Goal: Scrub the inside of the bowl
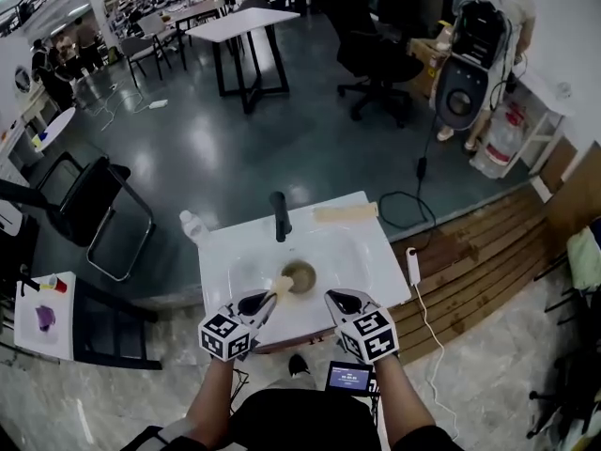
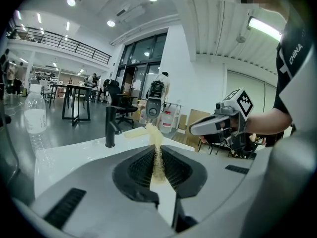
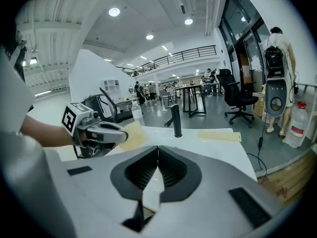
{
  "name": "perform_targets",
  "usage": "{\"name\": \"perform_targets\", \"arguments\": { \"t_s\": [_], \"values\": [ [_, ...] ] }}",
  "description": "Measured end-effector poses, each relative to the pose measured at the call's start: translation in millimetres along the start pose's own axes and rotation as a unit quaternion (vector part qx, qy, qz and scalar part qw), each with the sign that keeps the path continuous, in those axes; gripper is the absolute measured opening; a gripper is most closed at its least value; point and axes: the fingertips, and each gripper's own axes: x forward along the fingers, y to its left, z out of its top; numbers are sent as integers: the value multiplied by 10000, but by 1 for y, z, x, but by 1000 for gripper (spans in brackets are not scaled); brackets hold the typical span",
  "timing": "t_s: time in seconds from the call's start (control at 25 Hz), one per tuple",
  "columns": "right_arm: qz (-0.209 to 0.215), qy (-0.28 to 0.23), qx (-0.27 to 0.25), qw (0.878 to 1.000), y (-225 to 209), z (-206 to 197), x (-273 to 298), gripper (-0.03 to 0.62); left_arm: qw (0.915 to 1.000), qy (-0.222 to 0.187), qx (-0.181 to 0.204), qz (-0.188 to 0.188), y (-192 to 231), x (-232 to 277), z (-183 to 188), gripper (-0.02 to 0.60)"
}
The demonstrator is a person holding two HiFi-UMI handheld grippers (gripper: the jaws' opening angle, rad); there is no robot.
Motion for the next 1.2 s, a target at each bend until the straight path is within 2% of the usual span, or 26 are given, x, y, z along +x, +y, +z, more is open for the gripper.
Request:
{"name": "perform_targets", "arguments": {
  "t_s": [0.28, 0.56, 1.2],
  "values": [
    [24, 71, 54, 10000, -5, 14, 39, 9, 9999, 60, -31, -74, 40, 8, 2, 26],
    [202, 263, 150, 9993, -15, 7, 52, 9, 9996, 174, -174, -162, 44, 25, -7, 26],
    [679, 642, -165, 9955, -27, 7, 86, 9, 9982, 446, -372, -159, 55, 53, -13, 26]
  ]
}}
